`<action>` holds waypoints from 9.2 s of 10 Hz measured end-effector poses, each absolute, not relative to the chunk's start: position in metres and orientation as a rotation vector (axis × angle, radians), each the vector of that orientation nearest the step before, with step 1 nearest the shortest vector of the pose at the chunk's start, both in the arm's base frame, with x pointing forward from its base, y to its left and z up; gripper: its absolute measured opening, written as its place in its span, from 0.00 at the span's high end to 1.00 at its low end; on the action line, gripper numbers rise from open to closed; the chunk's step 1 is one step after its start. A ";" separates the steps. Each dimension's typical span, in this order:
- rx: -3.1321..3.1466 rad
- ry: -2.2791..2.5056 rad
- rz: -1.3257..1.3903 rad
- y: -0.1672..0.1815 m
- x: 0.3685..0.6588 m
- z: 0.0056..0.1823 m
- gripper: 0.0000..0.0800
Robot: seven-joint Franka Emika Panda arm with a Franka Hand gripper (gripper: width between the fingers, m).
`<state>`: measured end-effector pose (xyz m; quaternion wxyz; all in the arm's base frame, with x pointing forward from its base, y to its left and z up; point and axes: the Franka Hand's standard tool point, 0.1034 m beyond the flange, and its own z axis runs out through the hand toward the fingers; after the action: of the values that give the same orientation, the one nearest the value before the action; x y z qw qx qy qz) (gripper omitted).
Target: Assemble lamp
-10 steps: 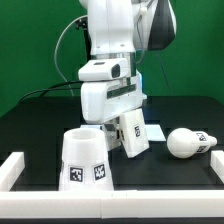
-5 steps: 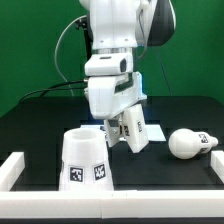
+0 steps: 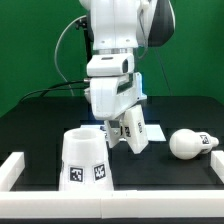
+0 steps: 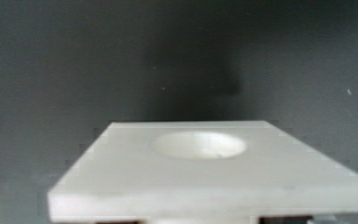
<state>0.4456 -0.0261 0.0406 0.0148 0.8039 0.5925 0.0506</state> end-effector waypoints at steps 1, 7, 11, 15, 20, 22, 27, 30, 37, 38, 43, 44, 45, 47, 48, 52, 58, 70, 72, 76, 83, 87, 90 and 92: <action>2.447 1.907 0.152 -0.027 0.445 0.041 0.61; 1.849 2.429 0.098 -0.005 0.457 0.044 0.61; 1.283 2.742 0.041 -0.021 0.456 0.044 0.61; 0.660 2.939 -0.050 -0.020 0.456 0.044 0.61; 0.039 3.005 -0.100 -0.032 0.454 0.044 0.61; -0.009 3.010 -0.105 -0.028 0.451 0.040 0.61; 0.069 3.028 -0.090 -0.020 0.447 0.030 0.61; 0.072 3.029 -0.090 -0.021 0.446 0.030 0.25; 0.090 2.951 -0.160 -0.032 0.465 0.076 0.13; 0.083 2.945 -0.163 -0.033 0.466 0.079 0.13; 0.835 2.777 -0.021 -0.019 0.487 0.088 0.13; 1.043 2.698 0.026 -0.010 0.489 0.090 0.13; 1.238 2.613 0.065 -0.002 0.490 0.090 0.13; 1.604 2.415 0.134 0.016 0.493 0.091 0.13; 1.760 2.309 0.162 0.024 0.495 0.092 0.13; 2.154 1.996 0.222 0.032 0.499 0.093 0.13; 2.698 1.343 0.311 0.029 0.505 0.097 0.13; 3.231 -0.373 0.048 -0.009 0.515 0.085 0.13; 3.232 -0.362 0.049 -0.008 0.516 0.085 0.13; 3.216 -0.186 -0.324 -0.006 0.502 0.082 0.13; 3.182 -0.012 -0.840 0.003 0.482 0.065 0.13; 3.001 0.072 -1.238 -0.002 0.479 0.060 0.13; 2.997 0.085 -1.276 0.000 0.479 0.059 0.13; 2.990 0.090 -1.282 -0.002 0.478 0.058 0.13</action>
Offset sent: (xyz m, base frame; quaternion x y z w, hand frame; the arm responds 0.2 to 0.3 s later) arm 0.0168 0.0004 0.0110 0.0066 -0.0595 -0.1579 0.9856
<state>0.4779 -0.0022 0.0583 -0.0563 0.9173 0.0275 -0.3933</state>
